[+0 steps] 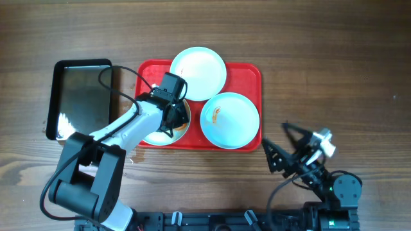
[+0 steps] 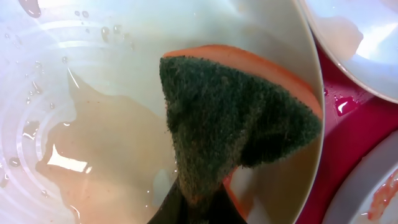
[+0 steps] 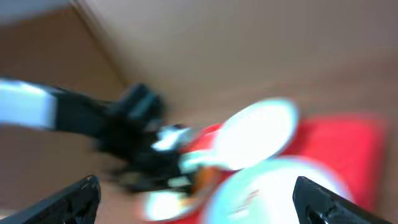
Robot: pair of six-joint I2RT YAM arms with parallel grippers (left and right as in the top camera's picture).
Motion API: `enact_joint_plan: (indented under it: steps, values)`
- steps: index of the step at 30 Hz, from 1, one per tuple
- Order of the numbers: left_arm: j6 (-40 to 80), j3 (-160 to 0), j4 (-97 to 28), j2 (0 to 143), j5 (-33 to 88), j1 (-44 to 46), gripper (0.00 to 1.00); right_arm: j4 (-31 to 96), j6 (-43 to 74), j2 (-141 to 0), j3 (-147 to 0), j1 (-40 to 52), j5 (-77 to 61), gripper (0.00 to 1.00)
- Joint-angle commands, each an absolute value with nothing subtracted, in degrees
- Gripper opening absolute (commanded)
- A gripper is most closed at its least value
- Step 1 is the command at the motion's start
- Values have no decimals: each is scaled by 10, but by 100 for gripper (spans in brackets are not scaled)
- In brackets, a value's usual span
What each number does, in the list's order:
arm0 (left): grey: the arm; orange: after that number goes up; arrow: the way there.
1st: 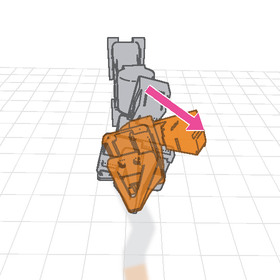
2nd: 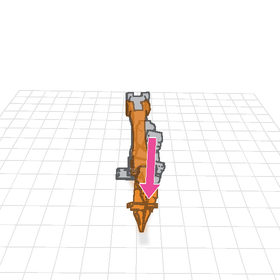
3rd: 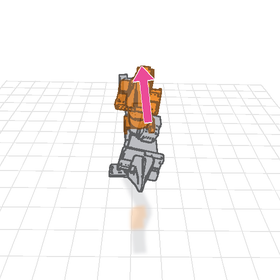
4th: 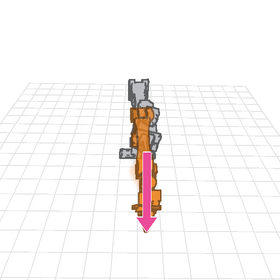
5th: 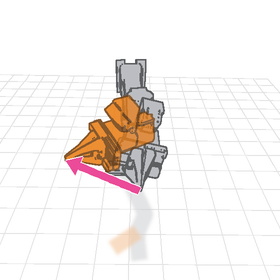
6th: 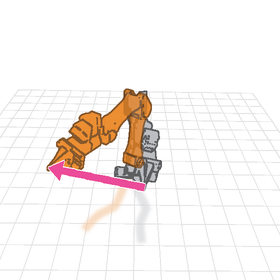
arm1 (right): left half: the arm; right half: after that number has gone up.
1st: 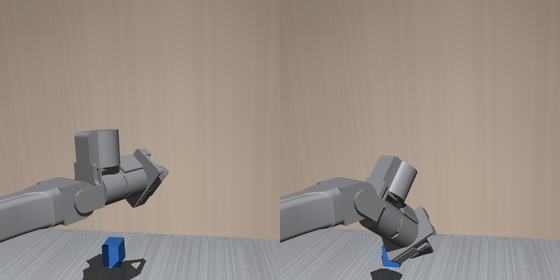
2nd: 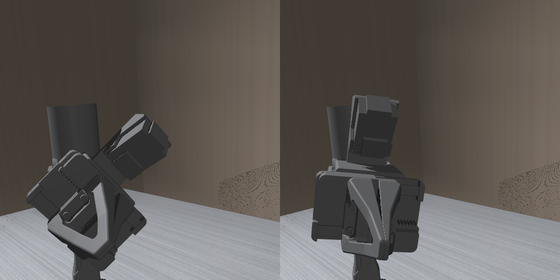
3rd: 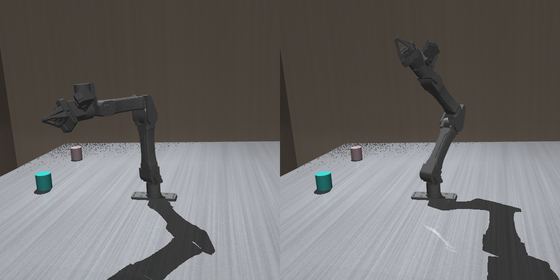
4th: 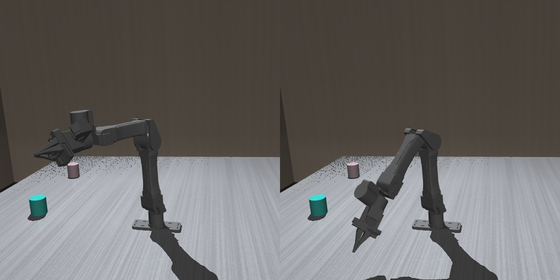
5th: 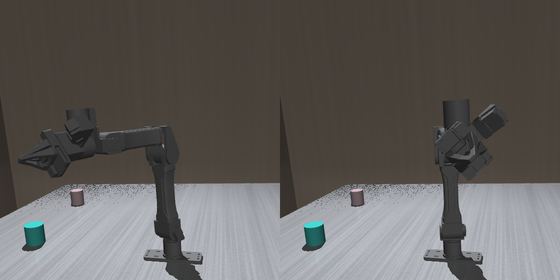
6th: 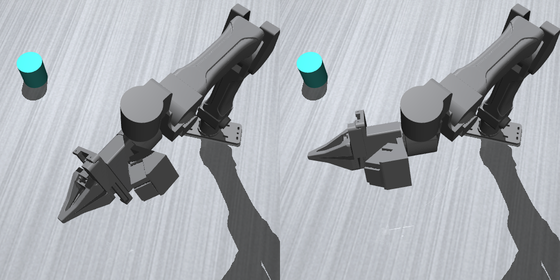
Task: Clean dirty plates on tray and stack at the side
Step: 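Grasp the lower-left plate rim with the right gripper to hold it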
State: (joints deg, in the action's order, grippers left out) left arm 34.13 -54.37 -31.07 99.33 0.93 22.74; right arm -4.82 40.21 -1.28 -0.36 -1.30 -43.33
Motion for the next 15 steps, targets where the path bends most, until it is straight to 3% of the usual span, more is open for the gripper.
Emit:
enact_joint_plan:
  steps: [1, 2, 3, 5, 8, 9, 11, 12, 15]
  values:
    - [334, -538, -317, 1006, -24, 219, 4, -188, 765, -10, -3, -14, -481, 100]
    - [334, -538, -319, 1006, -24, 219, 4, -312, 774, -10, -6, -14, -465, 100]
    - [334, -538, -322, 1006, -24, 219, 4, -350, 783, -13, -28, -14, -435, 100]
    - [334, -538, -321, 1006, -24, 219, 4, -280, 696, -48, -98, -14, -430, 100]
    - [335, -538, -322, 1006, -25, 218, 4, -72, 466, -187, -254, -14, -511, 100]
    - [368, -538, -322, 1006, -25, 209, 4, 73, 326, -318, -372, -14, -561, 100]
    - [413, -538, -329, 1006, -23, 189, 4, 236, 210, -467, -509, -12, -588, 100]
    - [415, -538, -331, 1006, -13, 179, 4, 321, 155, -533, -576, -4, -575, 100]
    - [414, -538, -337, 1006, 26, 146, 4, 541, 63, -712, -773, 74, -366, 100]
